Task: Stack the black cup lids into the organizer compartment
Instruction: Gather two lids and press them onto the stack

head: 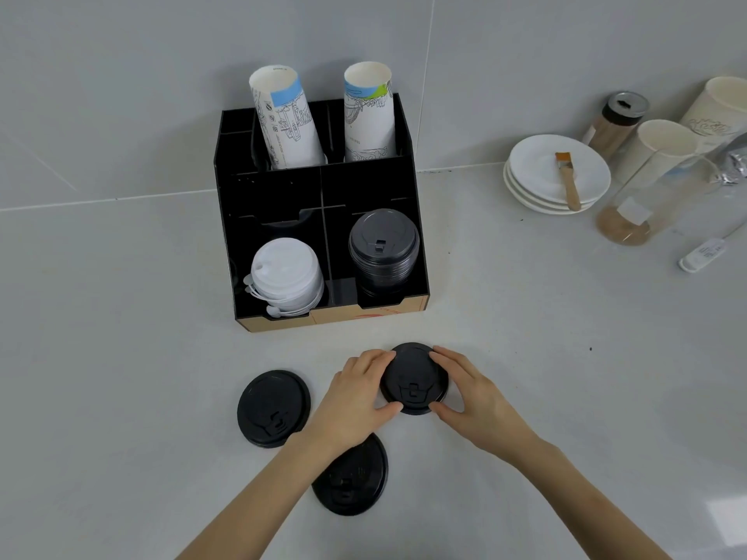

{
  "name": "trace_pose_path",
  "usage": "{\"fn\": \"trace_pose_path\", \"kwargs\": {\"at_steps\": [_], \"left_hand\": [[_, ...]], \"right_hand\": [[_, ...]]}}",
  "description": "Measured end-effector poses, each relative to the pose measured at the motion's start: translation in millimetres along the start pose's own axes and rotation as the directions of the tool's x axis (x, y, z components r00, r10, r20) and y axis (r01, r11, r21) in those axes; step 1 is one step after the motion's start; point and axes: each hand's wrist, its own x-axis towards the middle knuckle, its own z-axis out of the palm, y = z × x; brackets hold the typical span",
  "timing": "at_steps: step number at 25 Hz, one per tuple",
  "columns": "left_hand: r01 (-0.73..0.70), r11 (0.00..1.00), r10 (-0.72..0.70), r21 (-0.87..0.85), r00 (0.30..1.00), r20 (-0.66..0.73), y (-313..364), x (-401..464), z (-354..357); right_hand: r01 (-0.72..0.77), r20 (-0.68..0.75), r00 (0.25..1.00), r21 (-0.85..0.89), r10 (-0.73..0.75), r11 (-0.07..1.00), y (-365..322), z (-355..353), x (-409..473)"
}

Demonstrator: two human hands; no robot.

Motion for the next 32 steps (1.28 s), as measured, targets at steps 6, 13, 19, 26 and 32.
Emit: {"fn": "trace_pose_path", "kwargs": {"at_steps": [6,13,19,26,32], "left_hand": [[-0.009,0.999,0.008,-0.039,1.000,-0.015,0.2,-2.3,-2.1],[-0.111,0.991,0.092,-0.081,0.974,-0.209,5.3,-3.7,-31.6],[-0.191,0.977,0.142,-0.098,0.917,-0.372,14.5,2.6,-67.7],[-0.181,0.977,0.112,-0.111,0.884,-0.455,20.2,28.7,-108.4],[-0.140,0.986,0.087,-0.095,0.900,-0.428,9.5,54.3,-125.2]], "right_hand": [[0.018,-0.021,1.000,0.025,-0.017,1.000,-5.2,-0.8,-0.8],[0.120,-0.074,0.990,0.036,-0.117,0.992,-30.0,-27.4,11.9],[0.230,-0.132,0.964,-0.007,-0.229,0.973,-54.1,-60.1,32.4],[0.260,-0.166,0.949,-0.059,-0.266,0.964,-75.9,-89.7,74.3],[0.227,-0.159,0.957,-0.112,-0.243,0.967,-81.3,-94.9,105.8]]}}
